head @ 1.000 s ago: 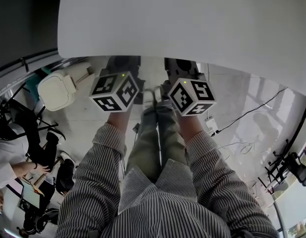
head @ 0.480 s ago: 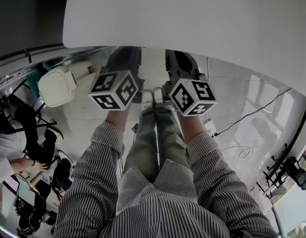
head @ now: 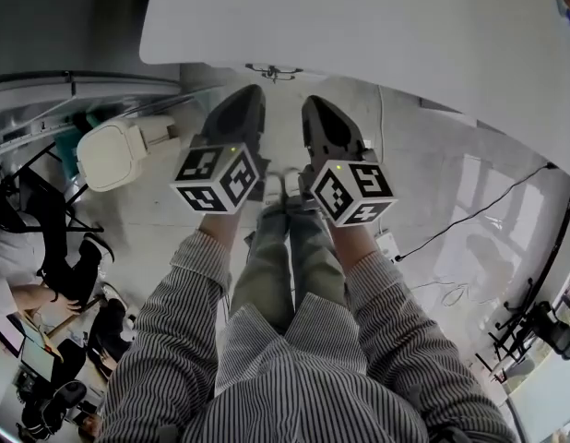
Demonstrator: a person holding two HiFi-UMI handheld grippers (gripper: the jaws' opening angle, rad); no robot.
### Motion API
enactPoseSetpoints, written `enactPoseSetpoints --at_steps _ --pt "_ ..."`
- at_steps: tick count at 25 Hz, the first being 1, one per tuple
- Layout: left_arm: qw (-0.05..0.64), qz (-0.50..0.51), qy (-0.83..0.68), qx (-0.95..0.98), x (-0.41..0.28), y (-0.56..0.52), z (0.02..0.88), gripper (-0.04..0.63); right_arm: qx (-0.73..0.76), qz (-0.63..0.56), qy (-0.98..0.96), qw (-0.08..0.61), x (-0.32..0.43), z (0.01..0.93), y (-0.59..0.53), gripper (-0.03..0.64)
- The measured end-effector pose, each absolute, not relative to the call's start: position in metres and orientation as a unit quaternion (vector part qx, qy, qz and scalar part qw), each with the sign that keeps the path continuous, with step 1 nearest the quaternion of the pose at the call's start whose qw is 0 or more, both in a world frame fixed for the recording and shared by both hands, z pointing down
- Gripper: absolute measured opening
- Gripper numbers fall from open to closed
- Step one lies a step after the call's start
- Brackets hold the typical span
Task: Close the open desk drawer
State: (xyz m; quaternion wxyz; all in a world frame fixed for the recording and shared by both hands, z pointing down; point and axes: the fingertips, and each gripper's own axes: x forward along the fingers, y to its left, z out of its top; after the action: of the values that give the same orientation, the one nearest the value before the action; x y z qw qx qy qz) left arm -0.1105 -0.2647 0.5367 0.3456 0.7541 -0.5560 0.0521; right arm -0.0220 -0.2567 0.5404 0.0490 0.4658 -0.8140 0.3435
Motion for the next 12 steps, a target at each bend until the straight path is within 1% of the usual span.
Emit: enactPoseSetpoints --at_steps 7,12 --pt "0.338 0.026 -0.565 0.752 -0.118 -0.224 0.491 0.012 0.444 0.325 -0.834 0.041 -0.032 0.497 -0.225 0.017" --pt "0.321 0.023 -0.565 0.760 -0.115 -0.200 0.459 0.012 0.439 0.318 -0.840 0.032 -0.031 0.466 -0.207 0.017"
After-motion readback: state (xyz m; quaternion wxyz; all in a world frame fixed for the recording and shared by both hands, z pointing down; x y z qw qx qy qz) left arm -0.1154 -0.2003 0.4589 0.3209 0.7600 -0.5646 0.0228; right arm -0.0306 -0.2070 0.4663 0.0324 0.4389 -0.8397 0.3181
